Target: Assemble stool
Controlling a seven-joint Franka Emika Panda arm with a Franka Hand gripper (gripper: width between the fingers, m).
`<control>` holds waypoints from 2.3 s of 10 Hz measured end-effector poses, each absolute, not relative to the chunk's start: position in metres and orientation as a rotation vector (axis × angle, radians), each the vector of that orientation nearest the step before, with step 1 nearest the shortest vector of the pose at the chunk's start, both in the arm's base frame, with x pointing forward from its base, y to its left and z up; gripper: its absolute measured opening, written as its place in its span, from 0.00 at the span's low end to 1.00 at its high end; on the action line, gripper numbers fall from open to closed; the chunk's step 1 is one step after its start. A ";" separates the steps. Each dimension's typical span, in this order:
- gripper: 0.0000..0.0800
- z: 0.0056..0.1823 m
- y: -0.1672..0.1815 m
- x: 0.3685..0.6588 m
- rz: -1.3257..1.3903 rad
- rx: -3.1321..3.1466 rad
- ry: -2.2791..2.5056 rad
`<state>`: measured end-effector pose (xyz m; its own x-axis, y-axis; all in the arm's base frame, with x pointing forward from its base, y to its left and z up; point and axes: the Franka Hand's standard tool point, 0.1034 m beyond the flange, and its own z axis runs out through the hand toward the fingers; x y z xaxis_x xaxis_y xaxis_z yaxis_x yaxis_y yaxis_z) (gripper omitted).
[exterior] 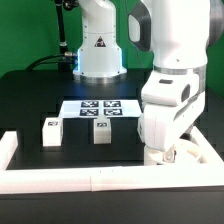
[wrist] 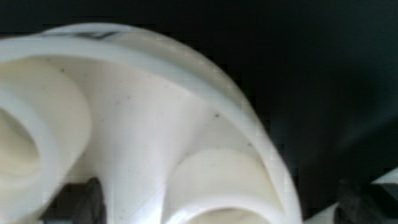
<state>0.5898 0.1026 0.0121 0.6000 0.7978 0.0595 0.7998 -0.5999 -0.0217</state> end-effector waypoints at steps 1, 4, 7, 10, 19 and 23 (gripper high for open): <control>0.81 0.016 0.102 0.590 -0.059 -2.770 -1.380; 0.81 0.058 0.099 0.591 -0.050 -2.787 -1.375; 0.81 0.068 0.092 0.589 -0.054 -2.859 -1.207; 0.81 0.067 0.094 0.588 -0.046 -2.954 -0.920; 0.81 0.043 0.094 0.551 0.103 -3.062 -0.265; 0.81 0.051 0.073 0.531 0.589 -3.019 -0.089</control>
Offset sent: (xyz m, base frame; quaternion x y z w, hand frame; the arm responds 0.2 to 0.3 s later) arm -0.0168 -0.0062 0.0450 0.0100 -0.0350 0.0239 0.9991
